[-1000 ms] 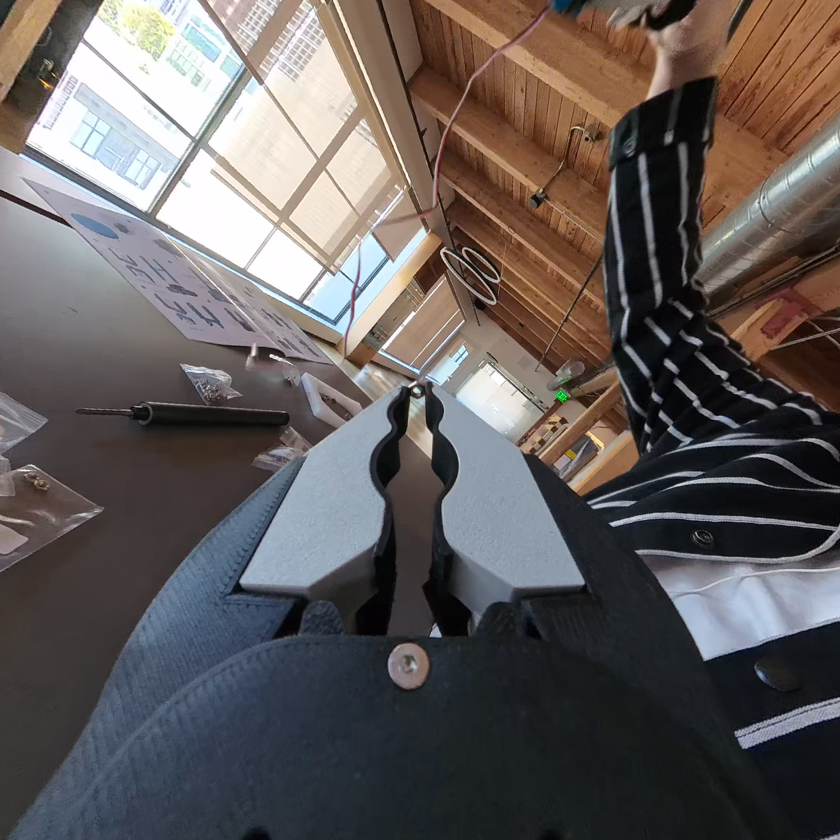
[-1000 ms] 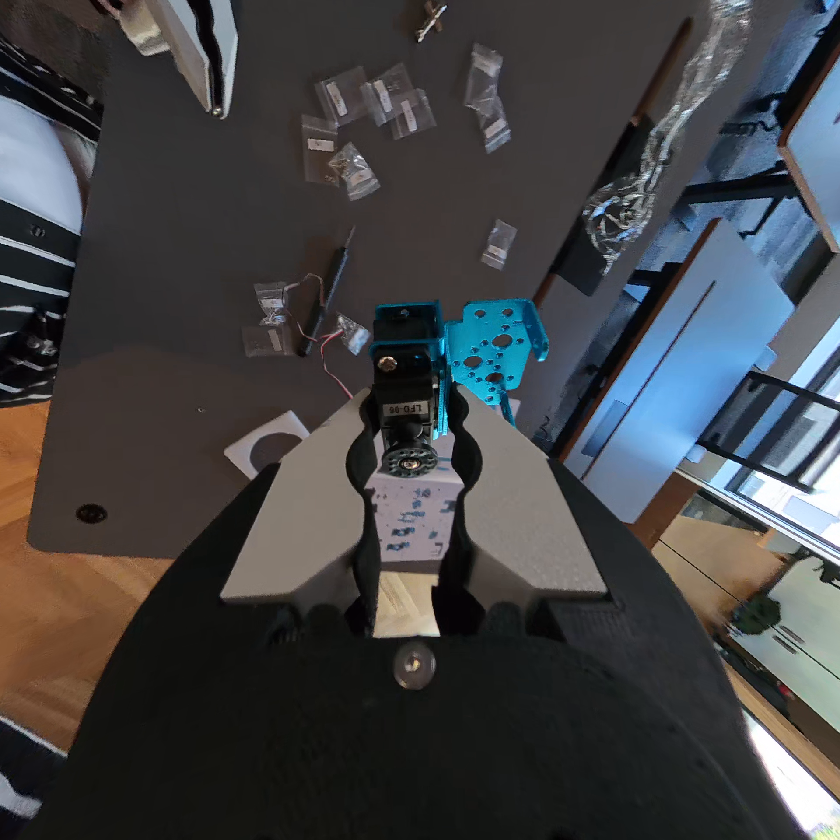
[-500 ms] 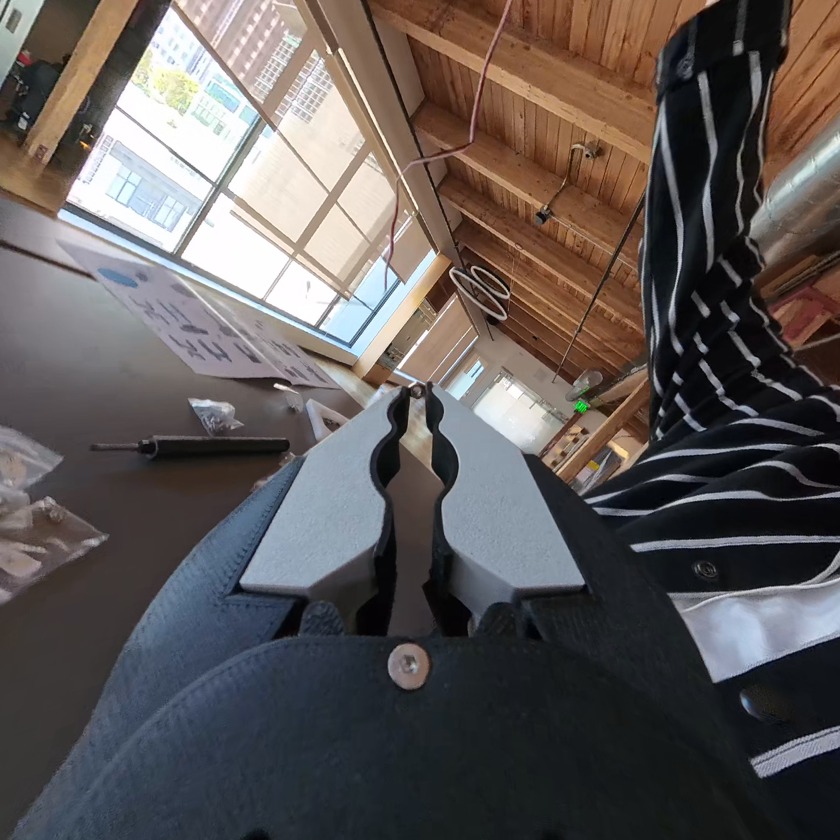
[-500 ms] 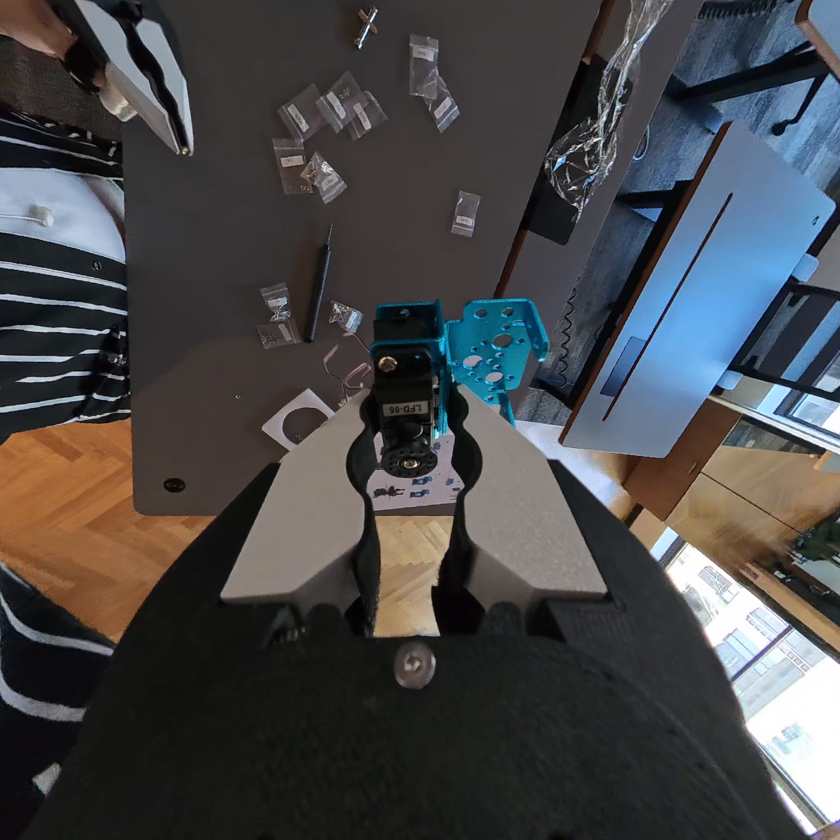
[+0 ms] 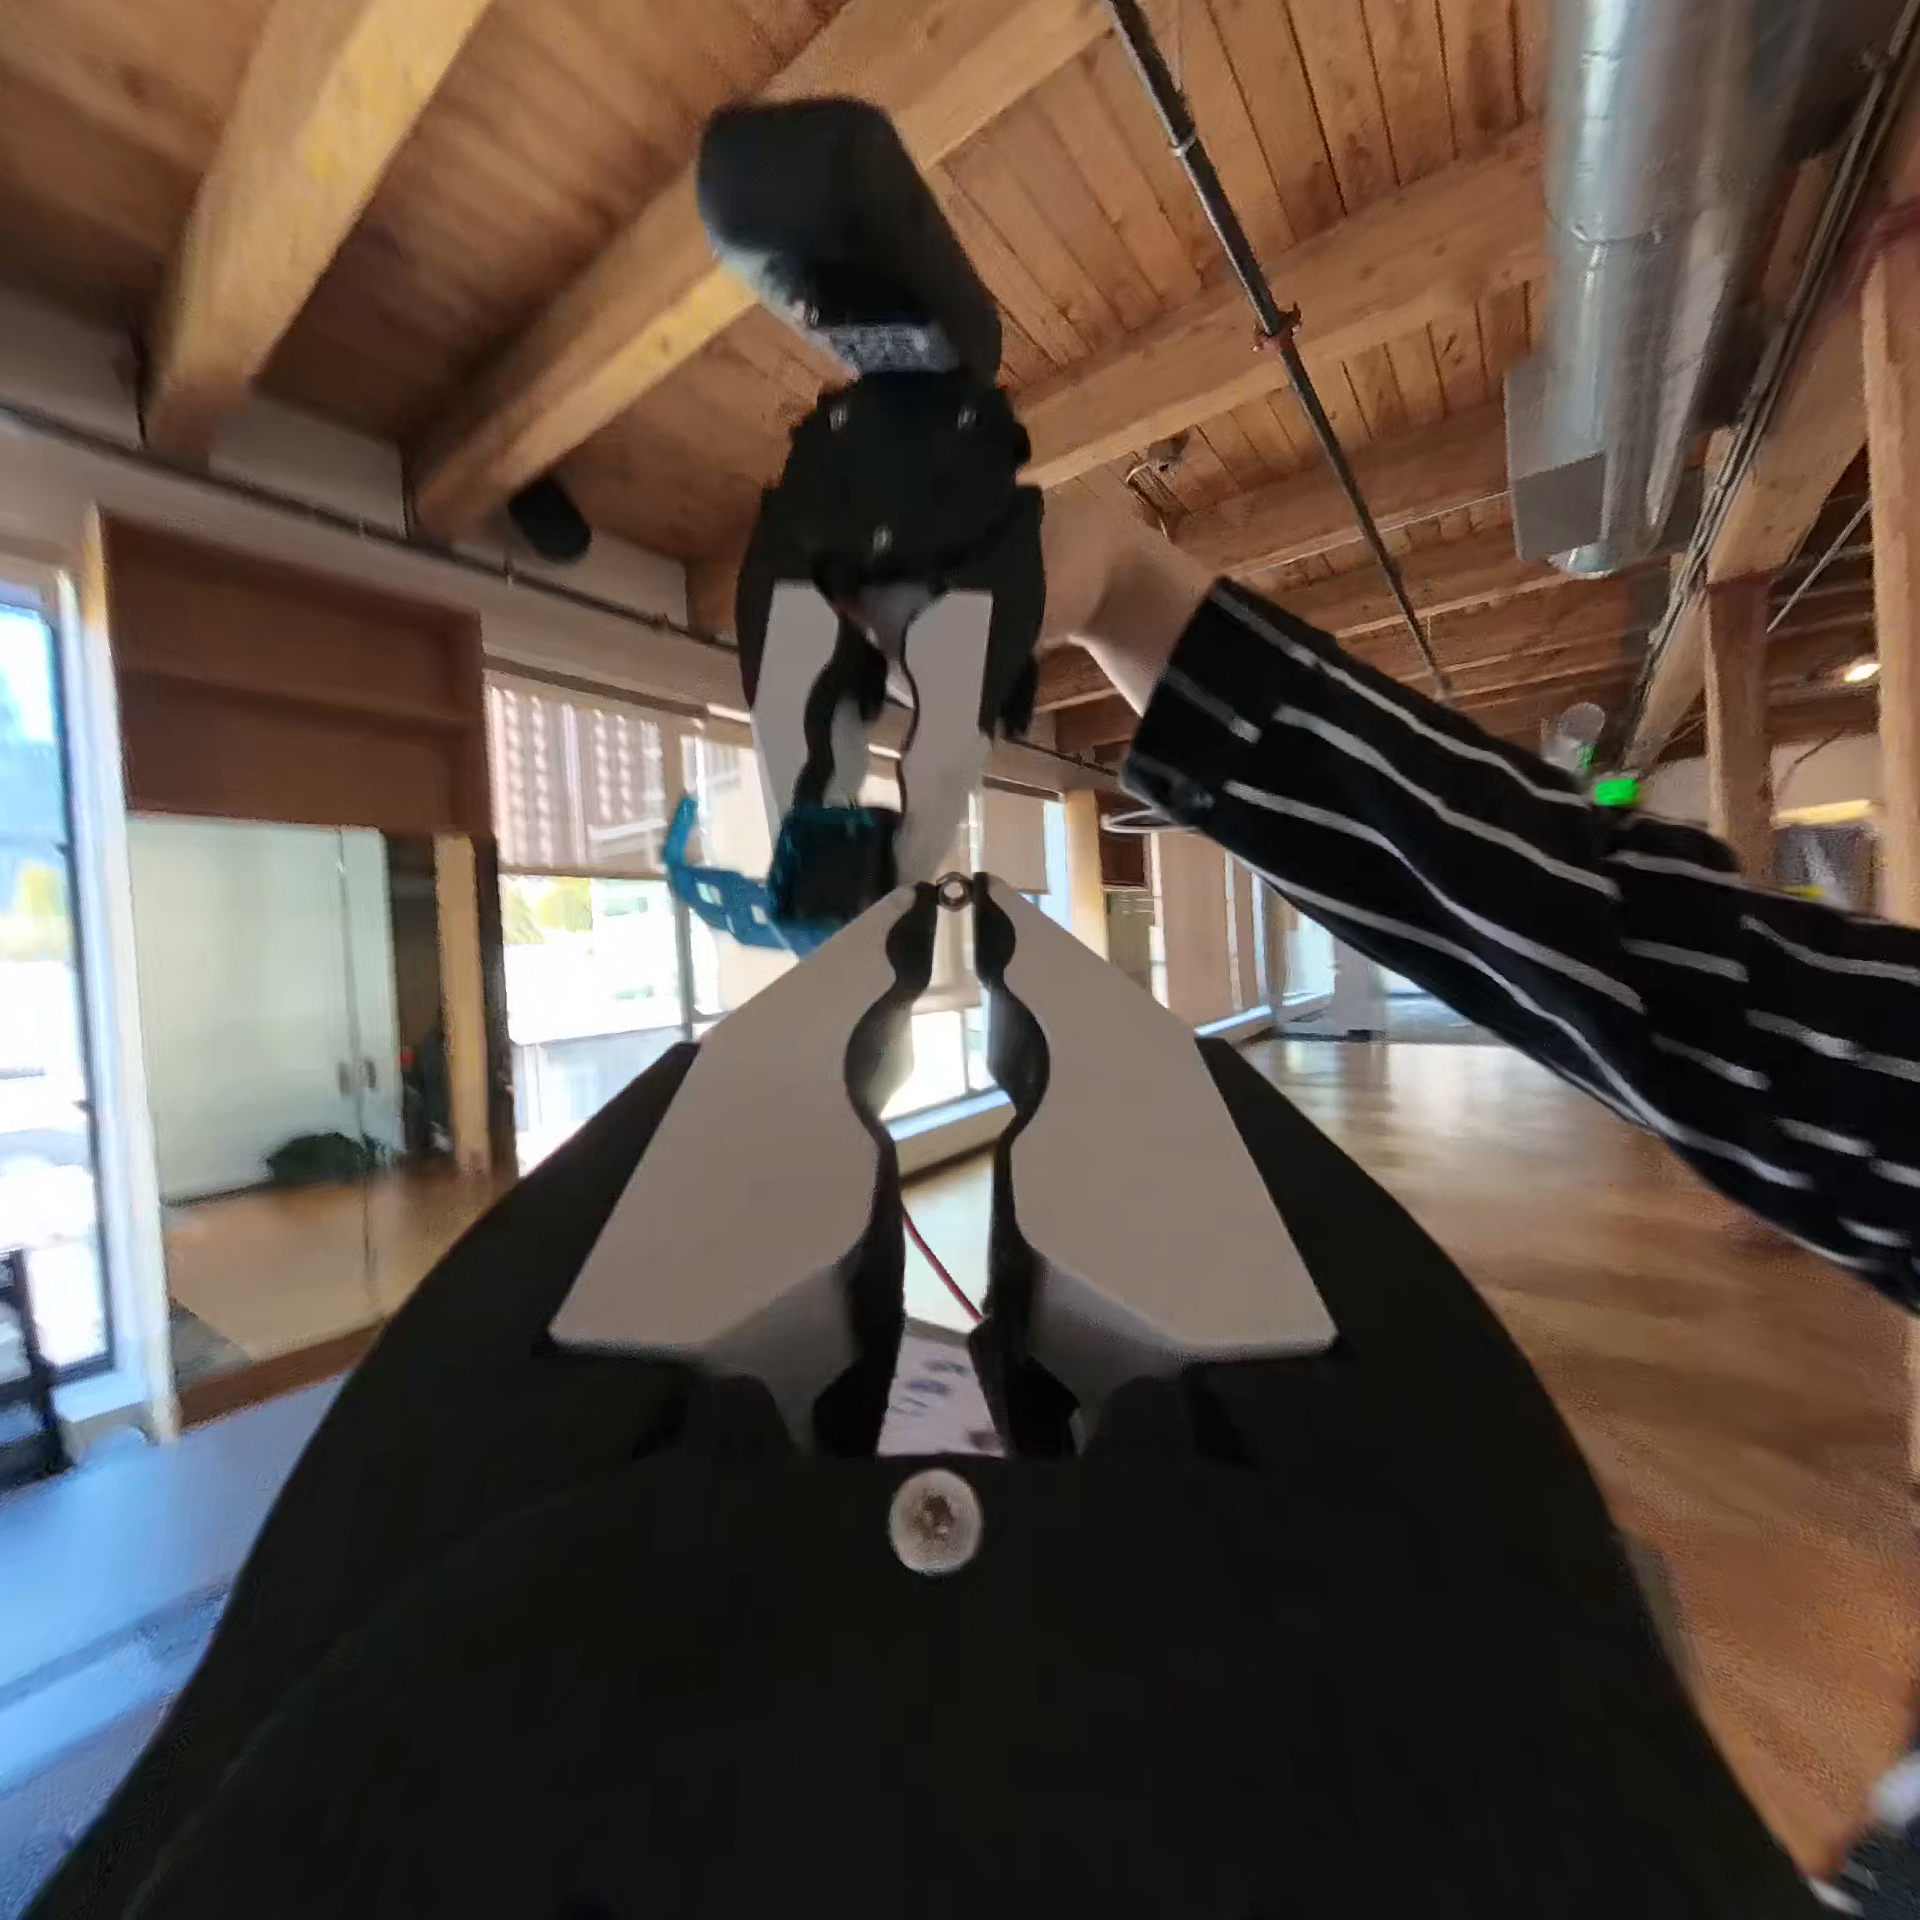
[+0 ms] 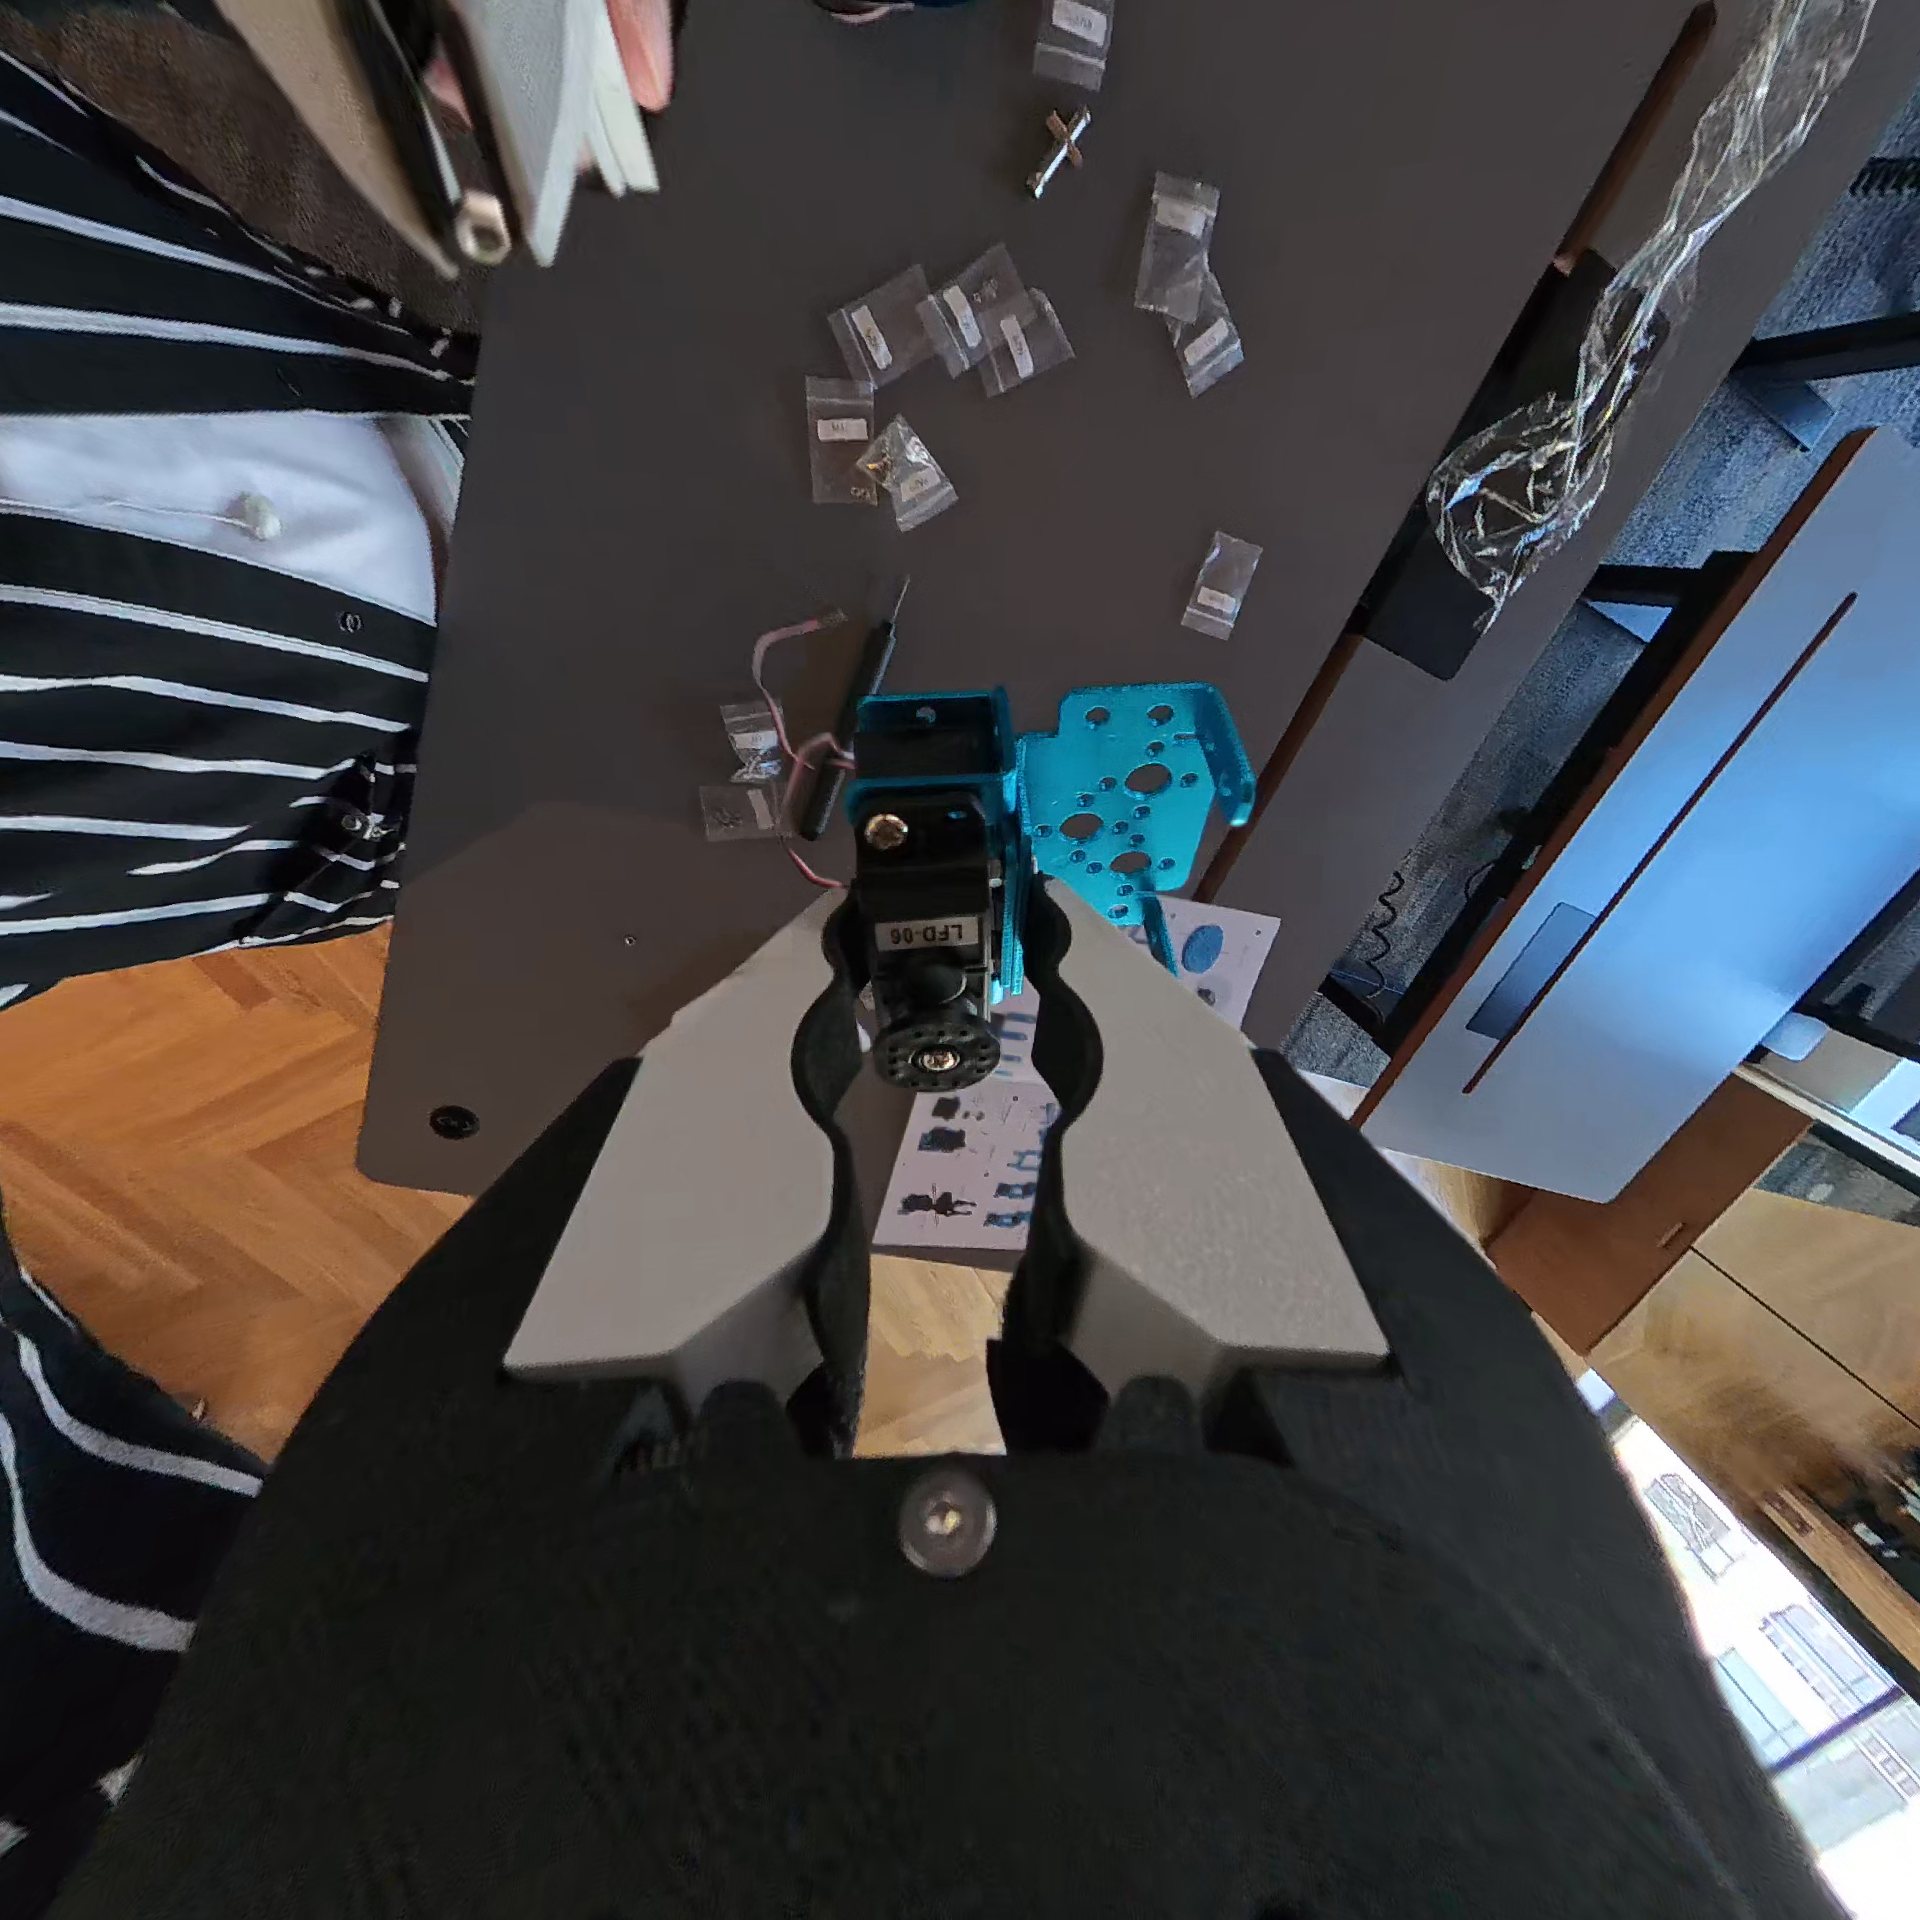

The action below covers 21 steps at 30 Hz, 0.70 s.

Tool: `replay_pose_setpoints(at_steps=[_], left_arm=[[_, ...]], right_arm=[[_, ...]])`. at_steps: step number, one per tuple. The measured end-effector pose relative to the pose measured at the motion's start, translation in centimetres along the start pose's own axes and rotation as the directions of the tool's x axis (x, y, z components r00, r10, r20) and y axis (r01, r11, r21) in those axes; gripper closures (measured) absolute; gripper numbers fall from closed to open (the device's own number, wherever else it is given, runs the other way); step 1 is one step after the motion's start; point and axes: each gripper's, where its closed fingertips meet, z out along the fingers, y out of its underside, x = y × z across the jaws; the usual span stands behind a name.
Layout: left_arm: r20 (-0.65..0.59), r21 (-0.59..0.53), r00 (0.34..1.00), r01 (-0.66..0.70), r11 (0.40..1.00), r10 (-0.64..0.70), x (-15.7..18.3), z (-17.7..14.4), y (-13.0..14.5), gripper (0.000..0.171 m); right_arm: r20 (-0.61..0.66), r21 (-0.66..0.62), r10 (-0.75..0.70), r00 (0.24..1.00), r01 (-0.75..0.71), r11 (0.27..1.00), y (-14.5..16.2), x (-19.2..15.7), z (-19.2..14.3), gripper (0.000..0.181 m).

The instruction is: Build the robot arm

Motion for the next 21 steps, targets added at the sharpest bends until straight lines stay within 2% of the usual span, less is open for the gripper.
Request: replay_pose_setpoints(at_steps=[3, 7, 14, 21], left_arm=[[-0.007, 0.065, 0.996, -0.092, 0.994, 0.093, -0.3, 2.7, -2.2, 0.167], [-0.010, 0.061, 0.999, -0.046, 0.997, 0.046, -1.2, 4.4, -1.6, 0.168], [-0.045, 0.066, 0.999, -0.023, 0.998, 0.026, -1.3, 4.6, -0.6, 0.168], [-0.034, 0.089, 0.999, -0.004, 0.996, 0.007, -1.5, 3.4, -0.5, 0.168]], right_arm=[[0.017, 0.019, -0.008, 1.000, 0.007, 1.000, -1.0, -0.5, -0.1, 0.153], [0.020, 0.028, -0.019, 1.000, 0.019, 0.999, -1.9, -1.0, -0.5, 0.153], [0.017, 0.060, -0.068, 0.998, 0.067, 0.996, -3.3, -1.8, -0.8, 0.153], [0.035, 0.069, -0.123, 0.992, 0.120, 0.990, -3.6, -2.4, 0.8, 0.153]])
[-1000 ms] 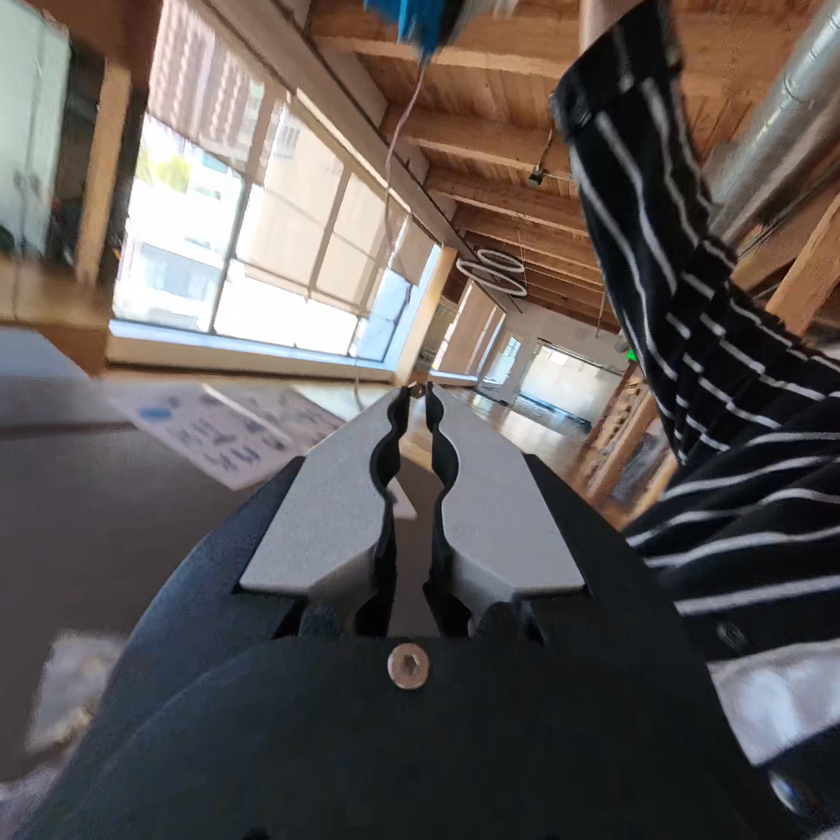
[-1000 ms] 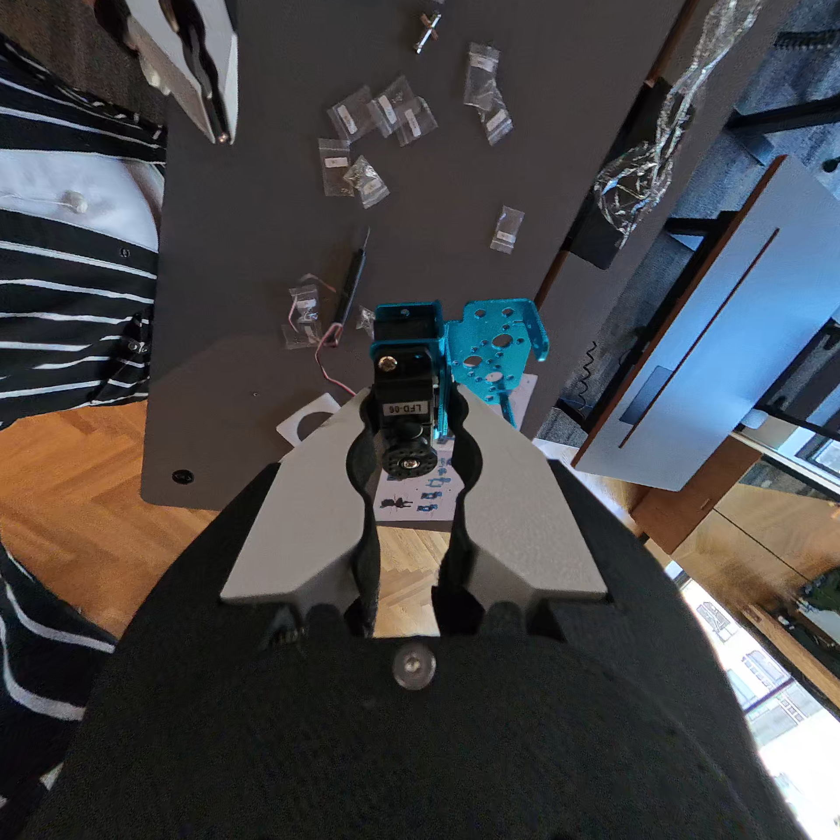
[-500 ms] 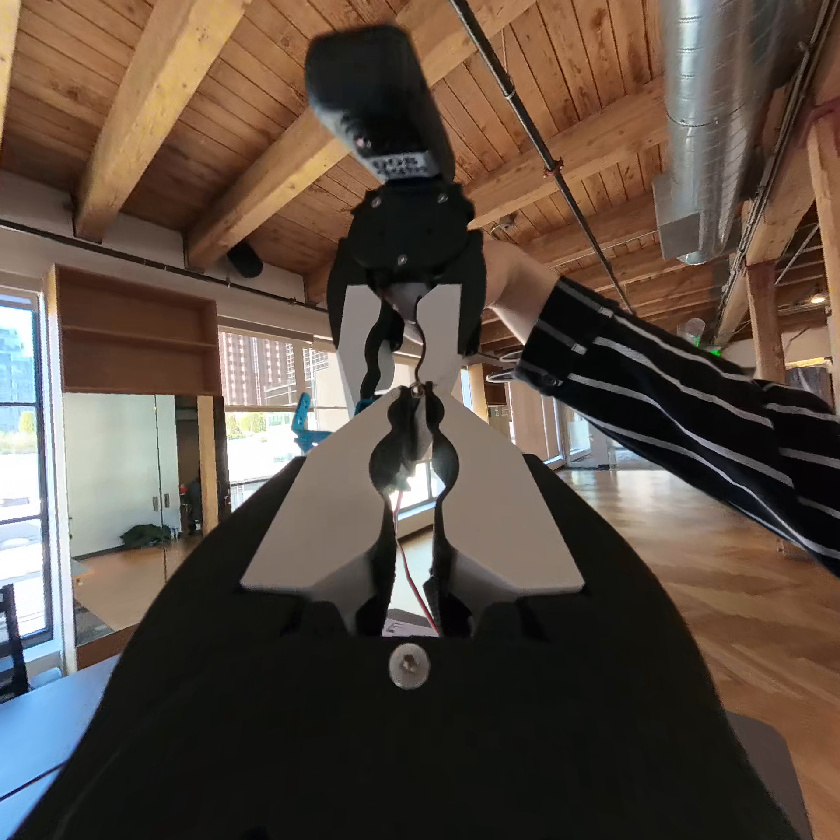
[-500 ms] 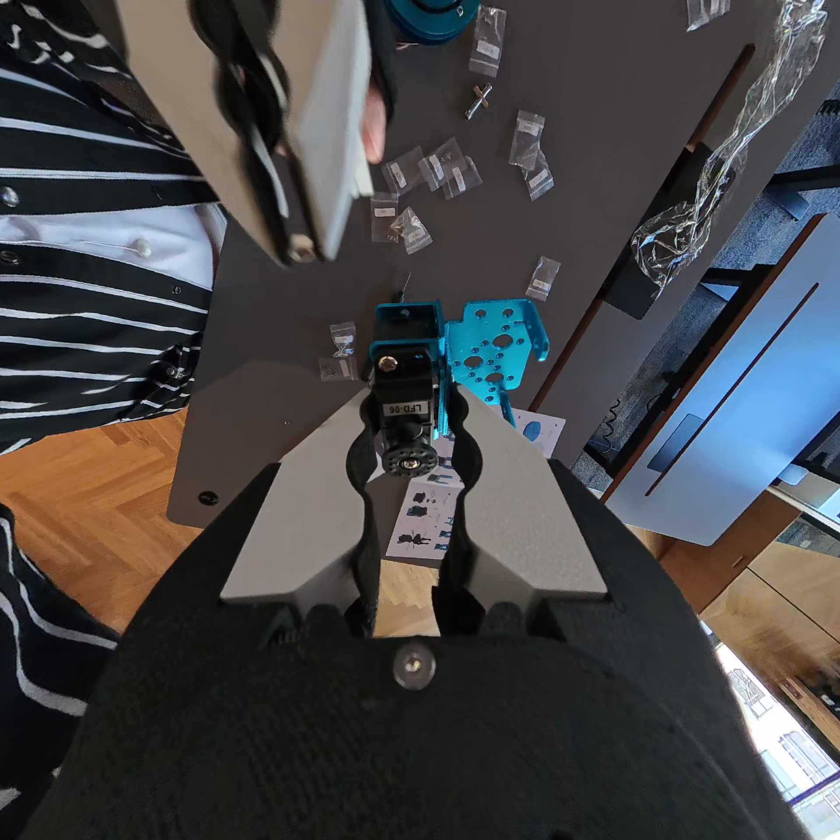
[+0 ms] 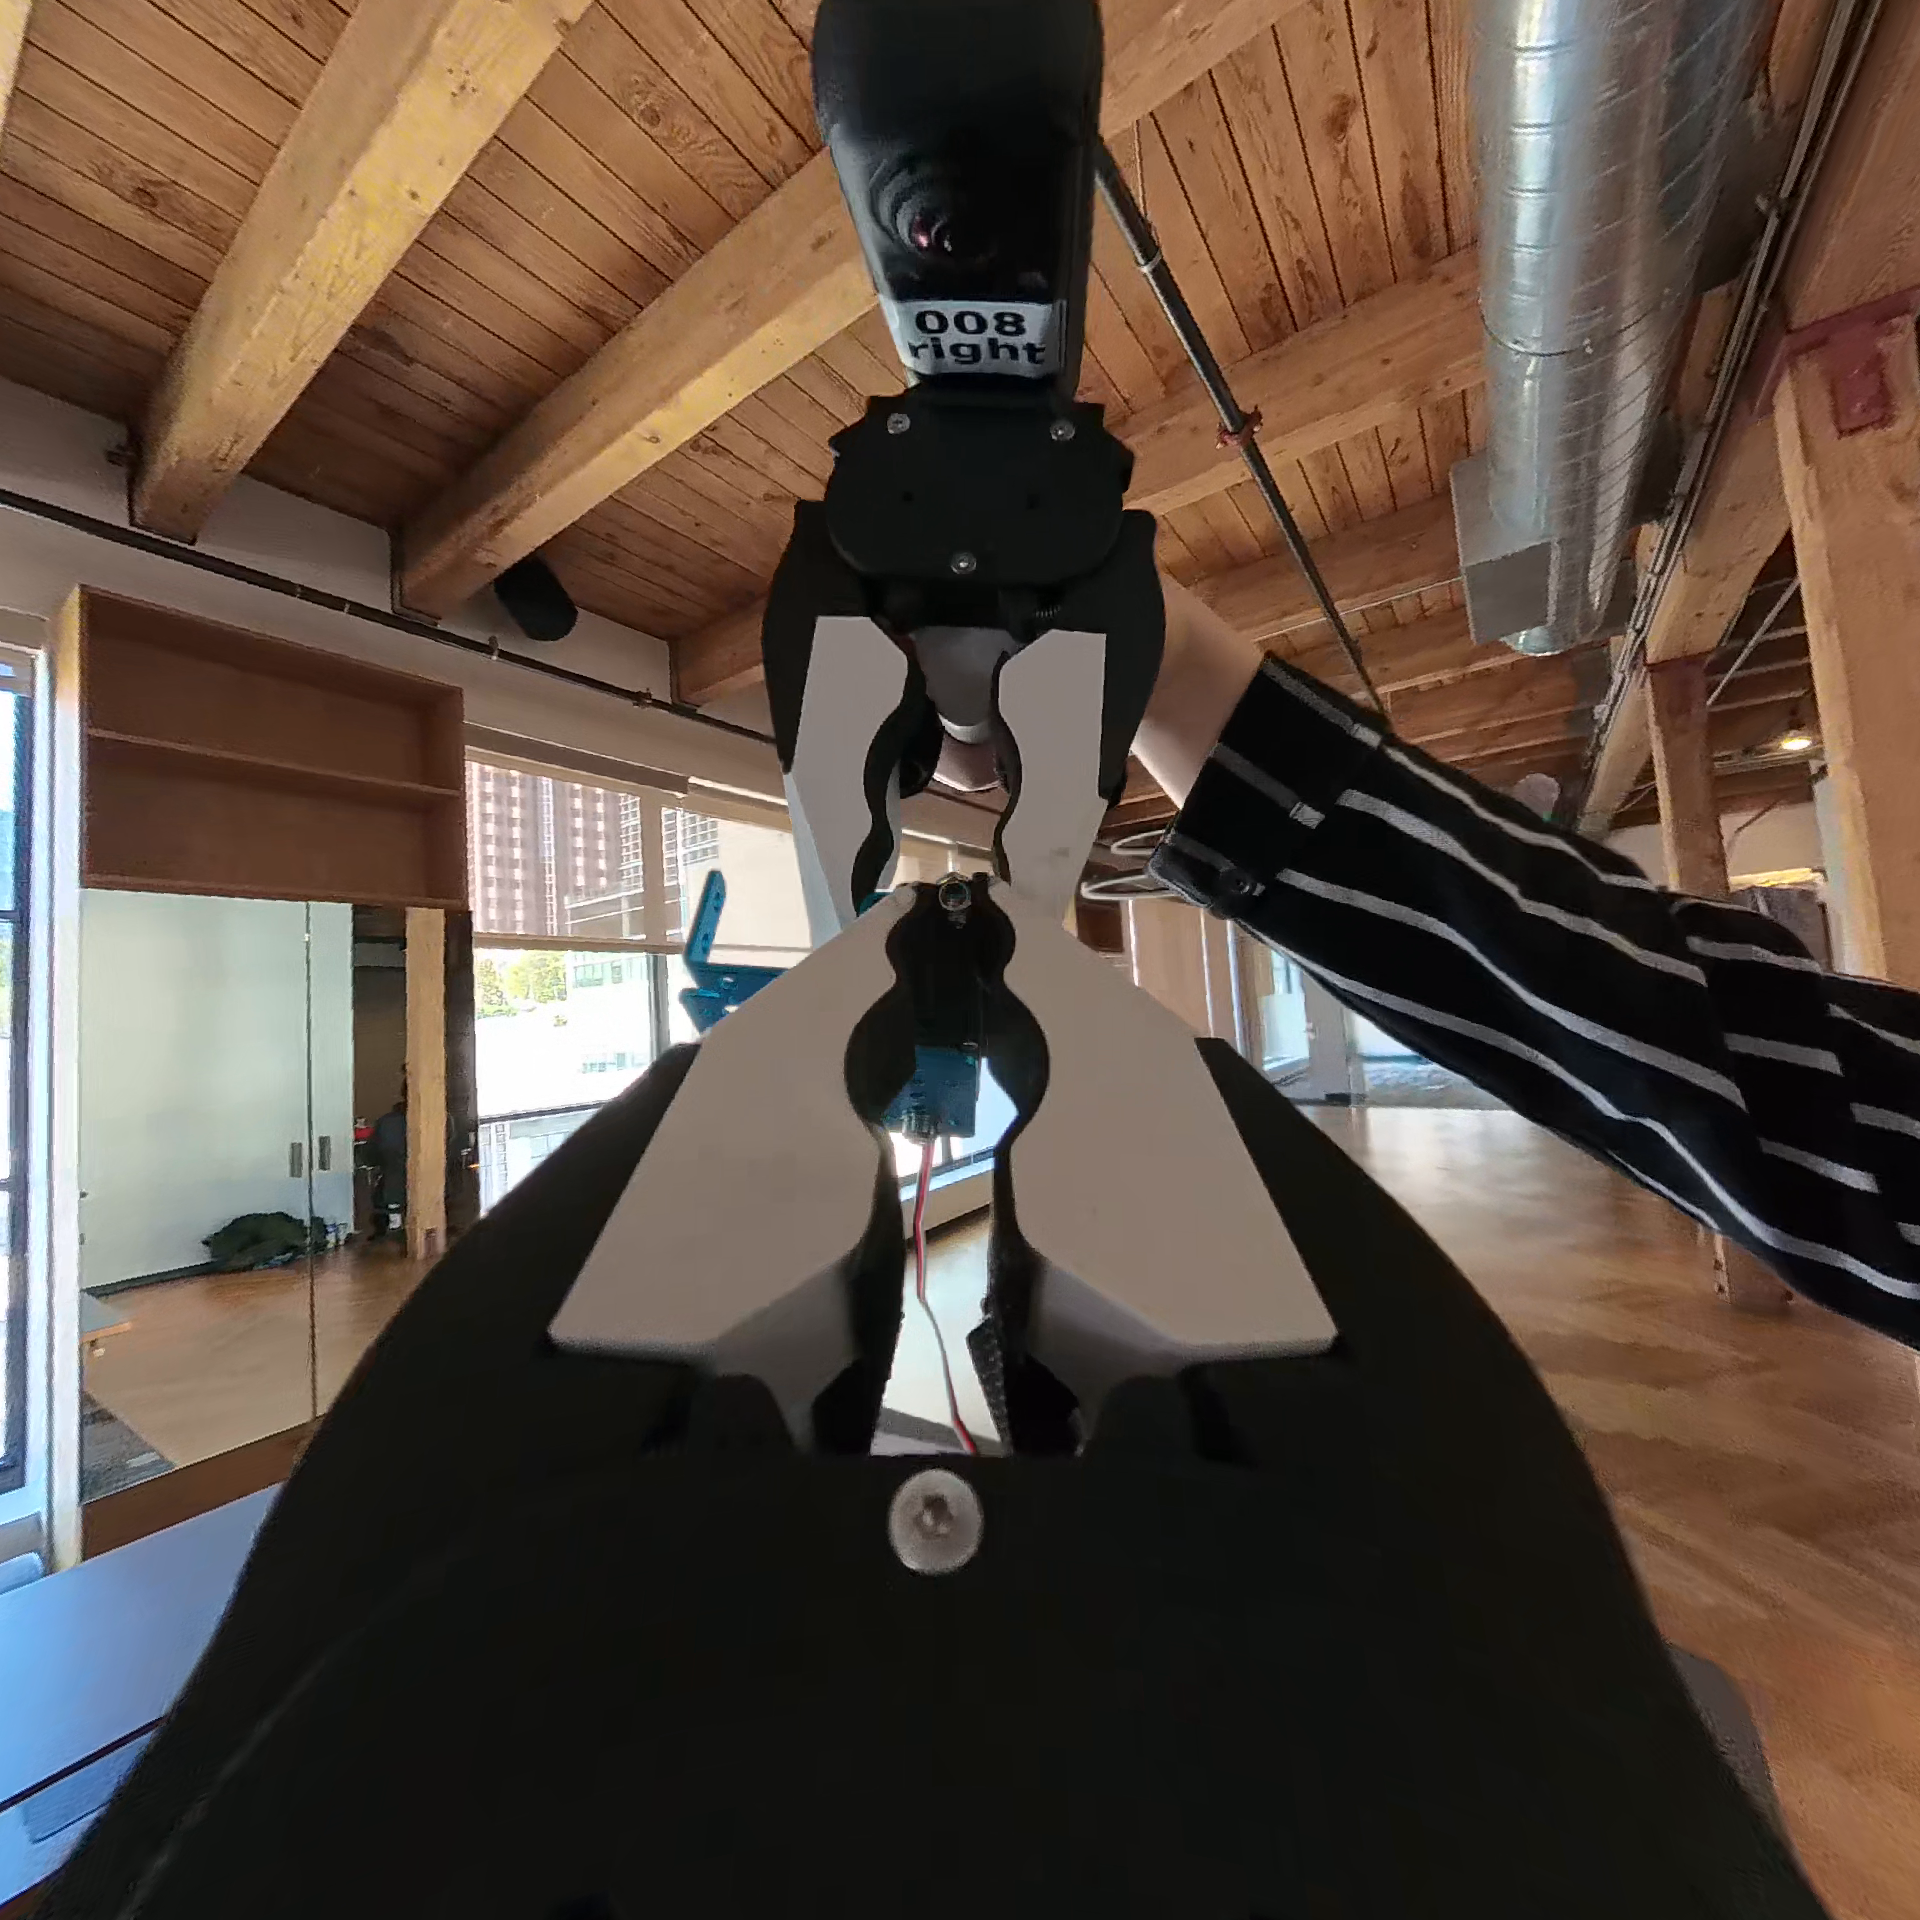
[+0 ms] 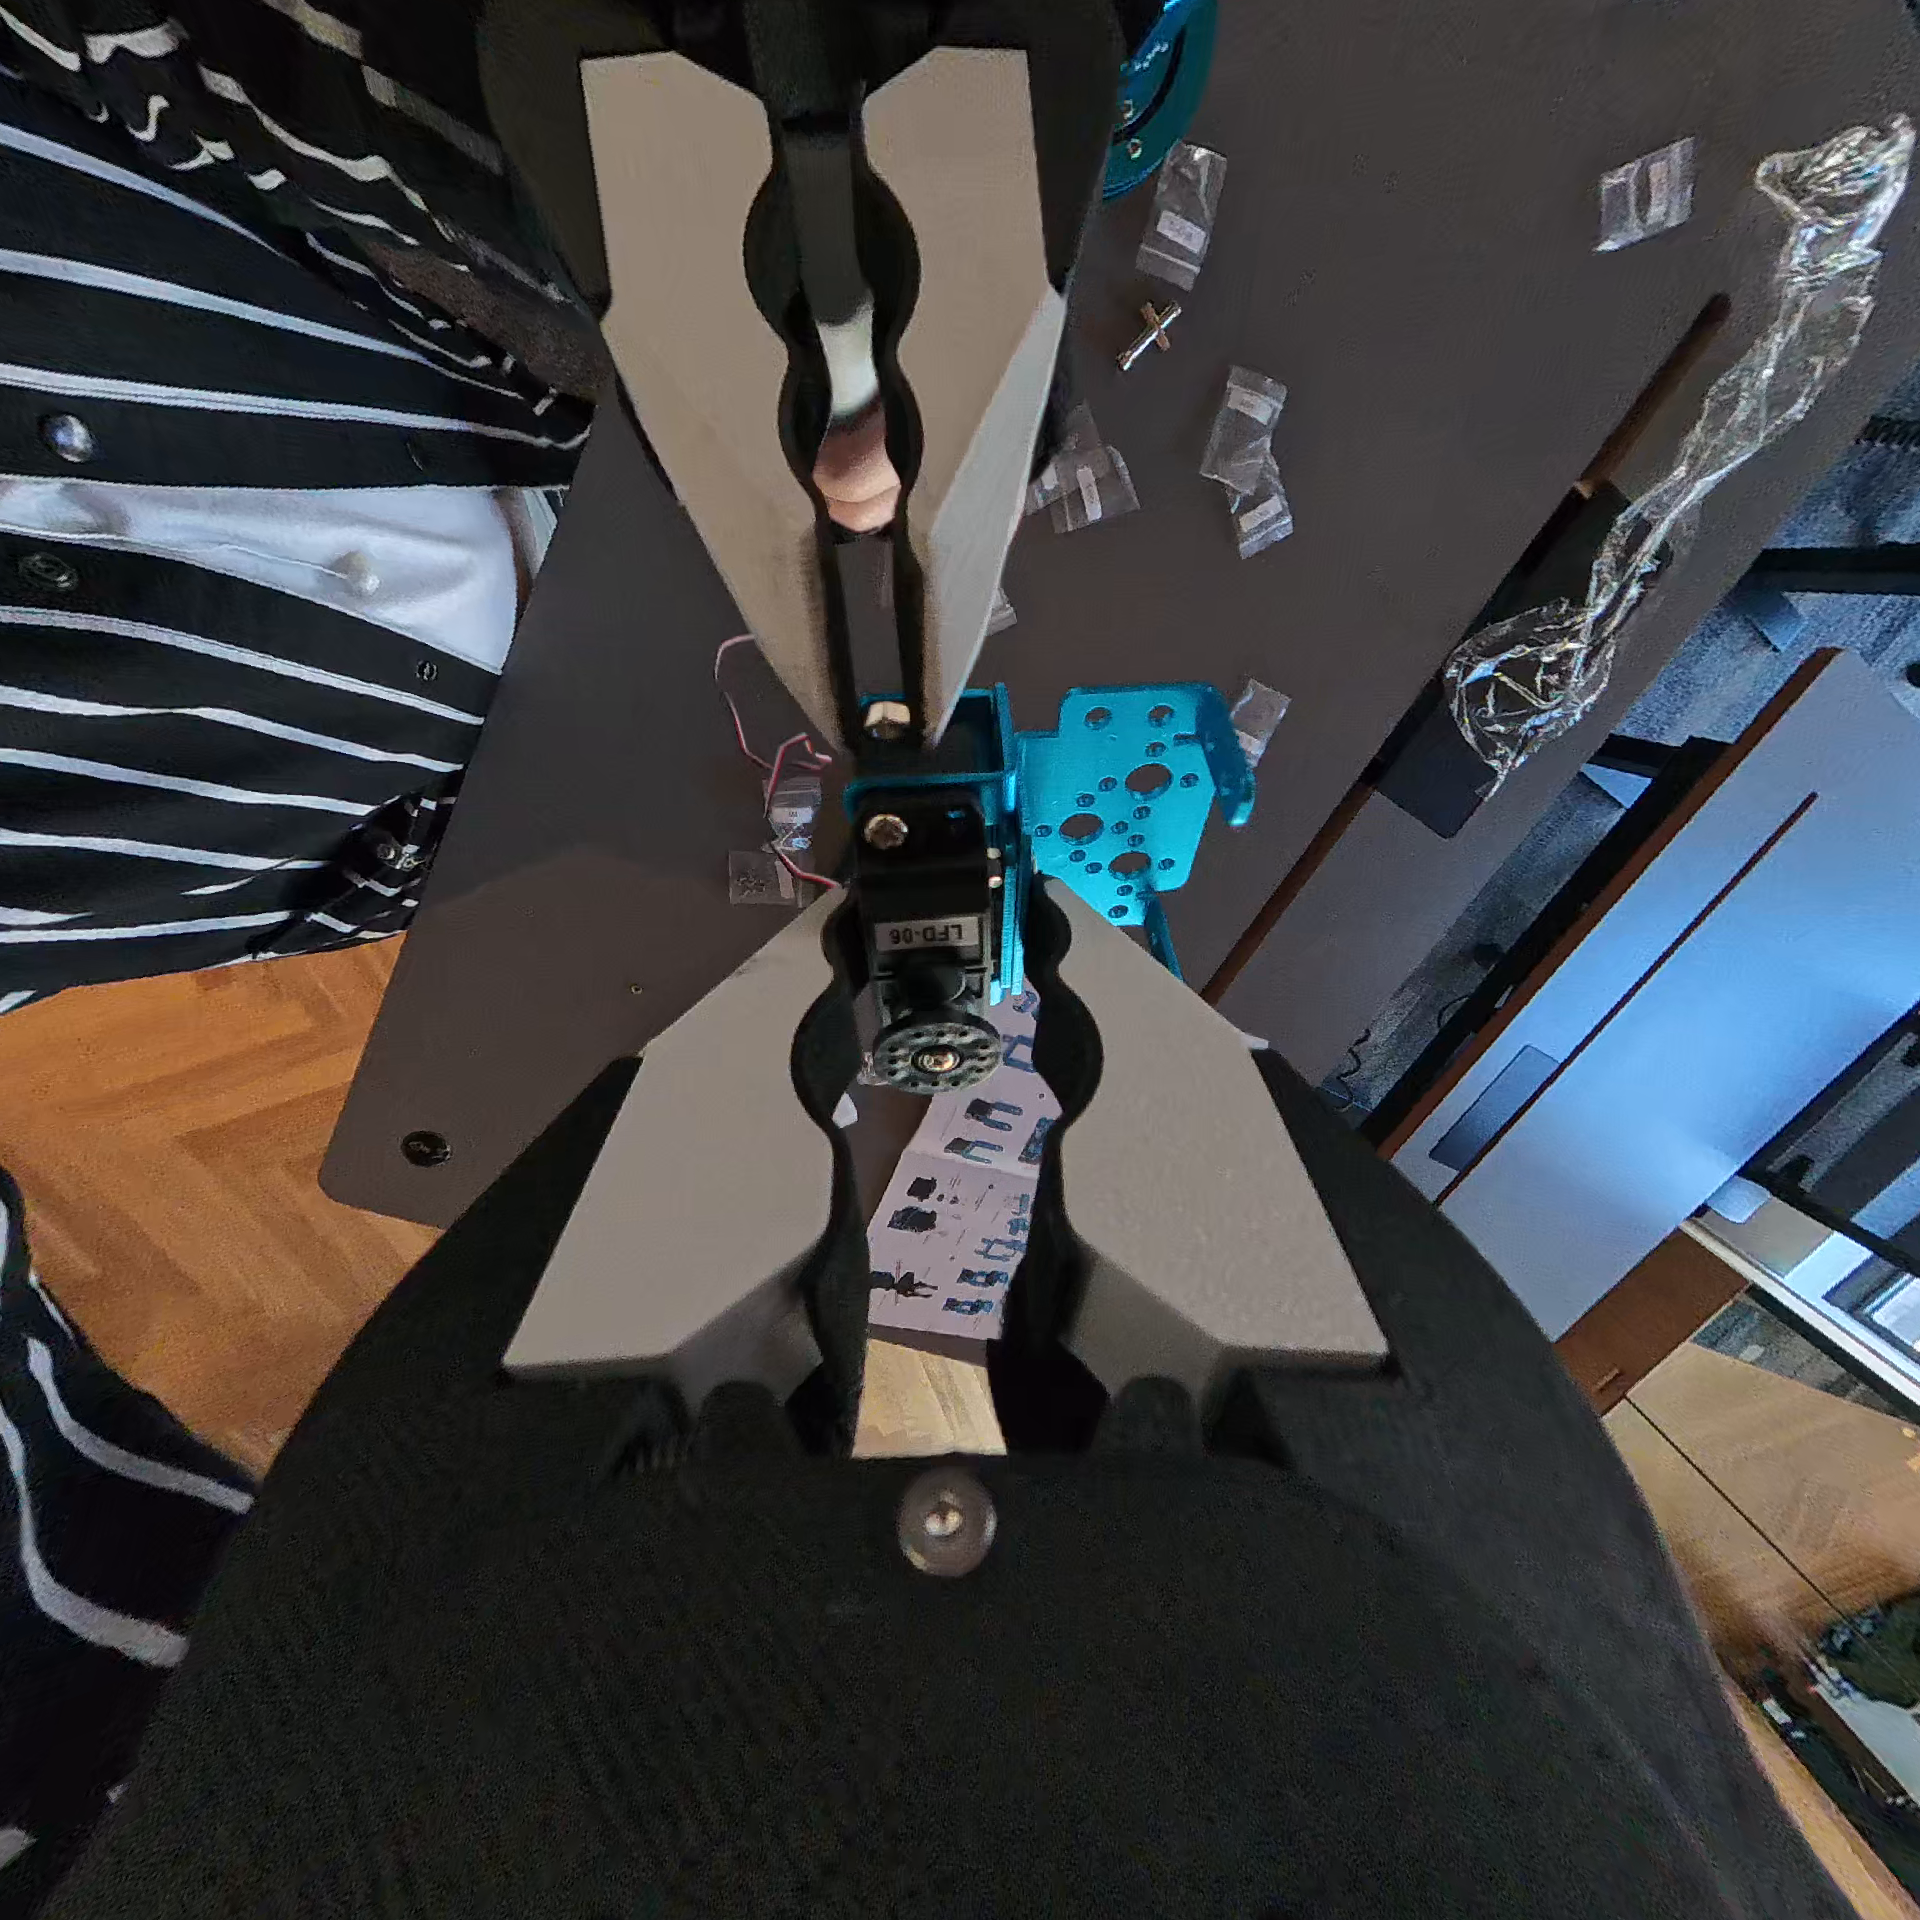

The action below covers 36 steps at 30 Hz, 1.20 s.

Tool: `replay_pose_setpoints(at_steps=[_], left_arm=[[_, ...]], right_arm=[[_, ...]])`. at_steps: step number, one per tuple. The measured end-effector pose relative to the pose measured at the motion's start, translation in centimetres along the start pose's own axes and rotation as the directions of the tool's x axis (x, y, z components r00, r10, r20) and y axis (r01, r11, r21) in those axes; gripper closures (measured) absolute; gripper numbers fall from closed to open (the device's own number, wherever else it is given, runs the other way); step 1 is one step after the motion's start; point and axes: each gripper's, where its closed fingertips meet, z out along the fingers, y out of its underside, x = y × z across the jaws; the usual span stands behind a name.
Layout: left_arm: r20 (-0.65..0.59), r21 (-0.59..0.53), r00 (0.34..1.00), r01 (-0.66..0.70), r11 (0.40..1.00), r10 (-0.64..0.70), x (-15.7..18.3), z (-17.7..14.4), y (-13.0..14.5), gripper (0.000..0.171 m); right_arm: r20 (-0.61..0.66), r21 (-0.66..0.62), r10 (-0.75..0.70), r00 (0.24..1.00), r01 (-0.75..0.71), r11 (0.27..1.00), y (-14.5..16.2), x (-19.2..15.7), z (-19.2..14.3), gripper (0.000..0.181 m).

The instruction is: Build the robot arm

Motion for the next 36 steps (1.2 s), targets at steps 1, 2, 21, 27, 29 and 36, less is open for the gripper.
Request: replay_pose_setpoints(at_steps=[1, 2, 21, 27, 29, 36], left_arm=[[0.004, 0.002, 1.000, -0.002, 1.000, 0.002, 0.0, -0.2, 0.0, 0.168], [0.002, 0.008, 1.000, 0.005, 1.000, -0.005, 0.0, -0.4, 0.0, 0.168], [0.681, -0.056, 0.728, -0.054, 0.997, 0.078, -5.9, -28.2, 1.3, 0.167], [0.788, -0.224, 0.583, -0.033, 0.974, 0.201, -12.3, -30.9, -3.0, 0.168], [0.808, -0.251, 0.558, 0.036, 0.967, 0.188, -13.7, -31.4, -2.1, 0.167], [0.803, -0.172, 0.579, -0.003, 0.985, 0.142, -13.4, -31.2, -1.6, 0.168]], right_arm=[[0.007, 0.002, -0.003, 1.000, 0.003, 1.000, -0.1, 0.0, 0.2, 0.153], [0.010, 0.002, -0.005, 1.000, 0.005, 1.000, -0.1, 0.2, 0.4, 0.153], [-0.042, 0.085, -0.159, 0.986, 0.162, 0.983, 1.7, -1.1, 7.8, 0.153], [-0.034, 0.066, -0.112, 0.993, 0.114, 0.991, 2.8, 0.2, 9.8, 0.153], [-0.034, 0.077, -0.114, 0.993, 0.117, 0.990, 2.5, 0.2, 10.0, 0.153], [-0.054, 0.074, -0.102, 0.993, 0.106, 0.992, 2.9, 0.2, 9.3, 0.153]])
